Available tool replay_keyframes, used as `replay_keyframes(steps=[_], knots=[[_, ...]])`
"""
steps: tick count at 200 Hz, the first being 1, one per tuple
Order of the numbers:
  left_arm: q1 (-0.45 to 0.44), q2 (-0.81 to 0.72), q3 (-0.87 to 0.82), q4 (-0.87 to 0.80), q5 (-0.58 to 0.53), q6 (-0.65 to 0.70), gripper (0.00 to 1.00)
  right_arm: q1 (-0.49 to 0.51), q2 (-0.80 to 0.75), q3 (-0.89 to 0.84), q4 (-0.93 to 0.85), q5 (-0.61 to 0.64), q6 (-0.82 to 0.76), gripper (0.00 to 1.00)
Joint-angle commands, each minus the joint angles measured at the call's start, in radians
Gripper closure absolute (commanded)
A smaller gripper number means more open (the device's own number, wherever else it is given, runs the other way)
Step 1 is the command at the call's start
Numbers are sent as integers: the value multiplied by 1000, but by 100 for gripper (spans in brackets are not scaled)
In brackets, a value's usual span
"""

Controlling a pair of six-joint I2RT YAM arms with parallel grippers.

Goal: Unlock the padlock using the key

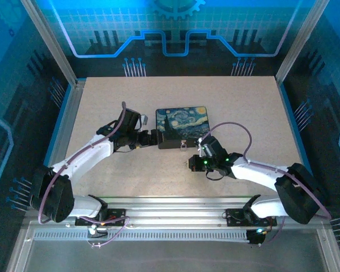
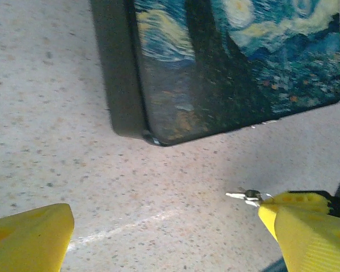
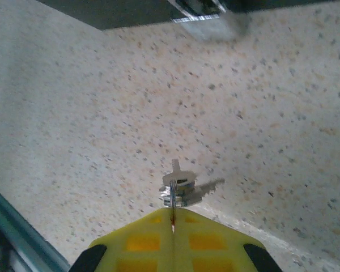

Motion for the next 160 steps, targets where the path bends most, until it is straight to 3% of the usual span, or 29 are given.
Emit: replay_keyframes(steps=[1,46,74,114,160], knots=[[-18,0,-19,52,111,-22,8,-25,-31,-9,40,-46,-4,96],[-20,10,-79,202,238,-131,8,-66,-95,0,53,-112,18,96],[-32,23,-112,311,287,-297,8,-76,-120,23,67,-171,-15,95],[-78,35,-101,352,248,-558,10,-64,-73,99,100,-283,-85,94],[-107,18,-146,470,235,-853,12,-25,16,220,129,-311,-120,94]])
